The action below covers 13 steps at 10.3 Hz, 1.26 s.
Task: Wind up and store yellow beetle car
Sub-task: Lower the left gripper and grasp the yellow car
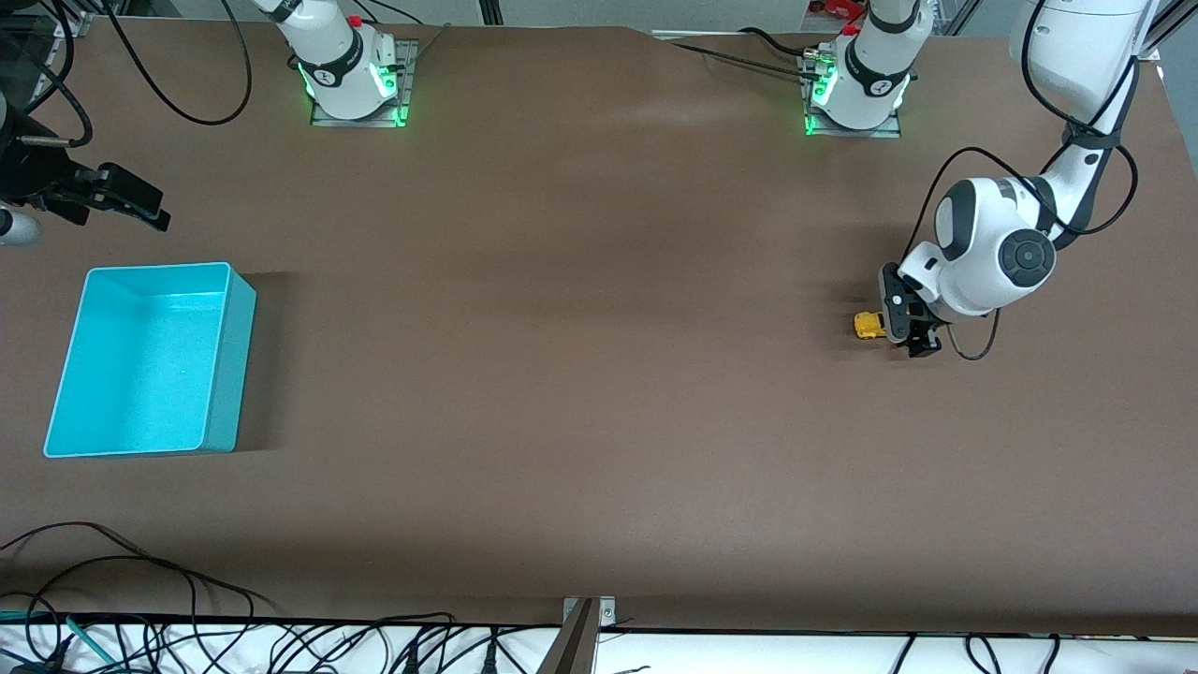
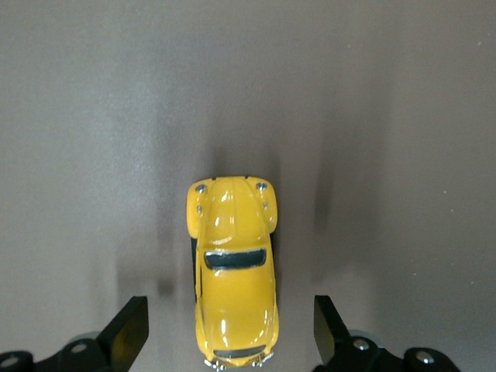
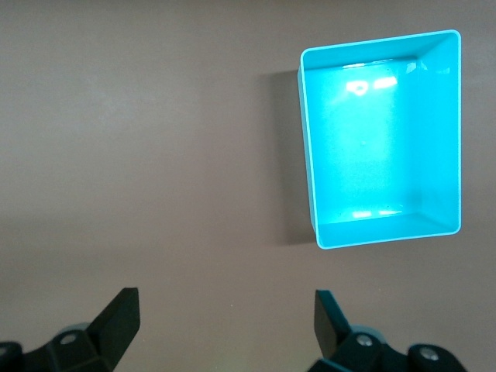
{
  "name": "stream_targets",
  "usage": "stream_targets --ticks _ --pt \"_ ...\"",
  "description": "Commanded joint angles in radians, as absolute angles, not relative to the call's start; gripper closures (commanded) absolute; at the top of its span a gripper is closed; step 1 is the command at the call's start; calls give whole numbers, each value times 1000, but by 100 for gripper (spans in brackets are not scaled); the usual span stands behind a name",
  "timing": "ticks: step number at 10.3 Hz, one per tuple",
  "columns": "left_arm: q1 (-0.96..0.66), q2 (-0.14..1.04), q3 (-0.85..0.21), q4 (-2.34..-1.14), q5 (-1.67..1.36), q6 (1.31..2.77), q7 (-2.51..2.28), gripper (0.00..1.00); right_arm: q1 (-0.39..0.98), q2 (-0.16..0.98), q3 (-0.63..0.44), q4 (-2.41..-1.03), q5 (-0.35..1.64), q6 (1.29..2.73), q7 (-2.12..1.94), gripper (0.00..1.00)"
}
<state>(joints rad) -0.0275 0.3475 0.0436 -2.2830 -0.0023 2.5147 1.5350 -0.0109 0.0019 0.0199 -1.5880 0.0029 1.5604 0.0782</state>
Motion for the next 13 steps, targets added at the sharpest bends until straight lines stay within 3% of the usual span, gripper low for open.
stream_targets --ticks 1,3,4,6,13 --pt "-48 351 51 -2281 -17 2525 1638 41 -12 0 20 -1575 12 1552 86 0" --pt "-48 353 51 -2279 -20 2525 1641 72 -12 0 20 -1575 12 1552 86 0" --pt "-46 353 51 -2279 -20 2525 1641 76 -12 0 21 -1575 12 1552 86 0" --pt "-48 350 51 -2278 -15 2525 1644 100 -12 2 18 -1575 9 1552 83 0" --pt "-32 380 81 -2273 -18 2526 1644 100 -12 2 18 -1575 9 1552 84 0"
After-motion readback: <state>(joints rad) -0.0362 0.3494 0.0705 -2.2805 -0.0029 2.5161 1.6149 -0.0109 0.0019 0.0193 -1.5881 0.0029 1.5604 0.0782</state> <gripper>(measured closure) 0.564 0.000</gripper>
